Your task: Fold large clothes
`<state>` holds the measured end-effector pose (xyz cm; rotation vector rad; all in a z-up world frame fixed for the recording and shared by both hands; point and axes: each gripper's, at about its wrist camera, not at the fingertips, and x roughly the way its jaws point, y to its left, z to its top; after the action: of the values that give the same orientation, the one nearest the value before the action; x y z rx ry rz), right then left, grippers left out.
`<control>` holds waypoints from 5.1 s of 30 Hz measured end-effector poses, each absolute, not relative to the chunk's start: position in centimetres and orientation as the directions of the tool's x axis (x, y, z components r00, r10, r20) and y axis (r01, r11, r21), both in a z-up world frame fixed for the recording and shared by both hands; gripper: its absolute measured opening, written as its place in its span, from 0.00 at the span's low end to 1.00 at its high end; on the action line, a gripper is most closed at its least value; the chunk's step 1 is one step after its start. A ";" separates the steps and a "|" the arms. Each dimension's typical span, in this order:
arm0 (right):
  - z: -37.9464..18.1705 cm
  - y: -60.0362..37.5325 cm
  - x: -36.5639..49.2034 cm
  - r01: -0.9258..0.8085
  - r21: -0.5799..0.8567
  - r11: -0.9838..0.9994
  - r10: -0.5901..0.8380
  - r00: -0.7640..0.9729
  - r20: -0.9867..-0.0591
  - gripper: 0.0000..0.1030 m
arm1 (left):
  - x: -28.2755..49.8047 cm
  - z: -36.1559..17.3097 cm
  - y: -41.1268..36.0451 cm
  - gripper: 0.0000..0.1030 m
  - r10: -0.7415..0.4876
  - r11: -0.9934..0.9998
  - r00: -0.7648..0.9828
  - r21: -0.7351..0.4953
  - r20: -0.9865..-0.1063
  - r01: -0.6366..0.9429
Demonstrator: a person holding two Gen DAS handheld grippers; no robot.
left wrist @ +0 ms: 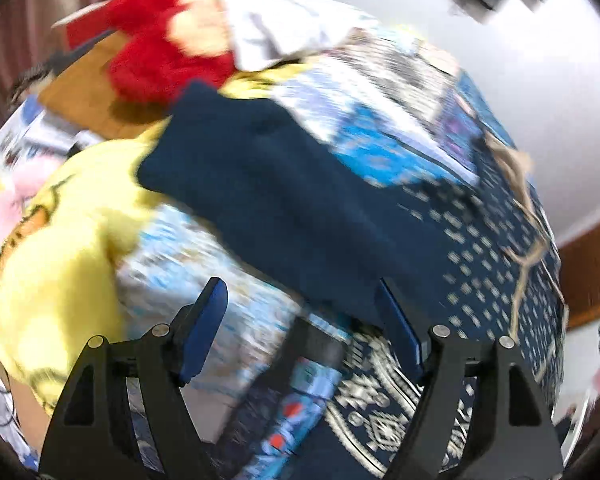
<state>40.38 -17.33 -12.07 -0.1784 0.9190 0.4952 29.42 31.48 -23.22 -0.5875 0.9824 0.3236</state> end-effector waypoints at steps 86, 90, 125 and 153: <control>-16.9 -16.7 44.6 -0.416 -0.157 0.896 0.118 0.563 -0.818 0.08 | 36.3 -28.6 19.8 0.73 0.326 0.937 0.437 0.227 -0.838 -0.264; -15.2 -19.4 44.6 -0.379 -0.181 0.908 0.095 0.604 -0.791 0.08 | 34.5 -26.9 20.9 0.74 0.364 0.918 0.465 0.225 -0.807 -0.328; -17.7 -23.5 45.1 -0.378 0.040 0.925 0.227 0.466 -0.855 0.09 | 45.8 -28.7 20.2 0.74 0.291 0.953 0.361 0.237 -0.886 -0.187; -23.3 -22.5 42.1 -0.403 -0.186 0.896 0.018 0.452 -0.892 0.08 | 40.8 -21.1 13.1 0.84 0.140 0.990 0.470 0.138 -0.871 -0.038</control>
<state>42.09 -22.47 -23.29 -0.4017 1.0775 0.2692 40.85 13.15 -21.07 0.1044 1.0760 0.1096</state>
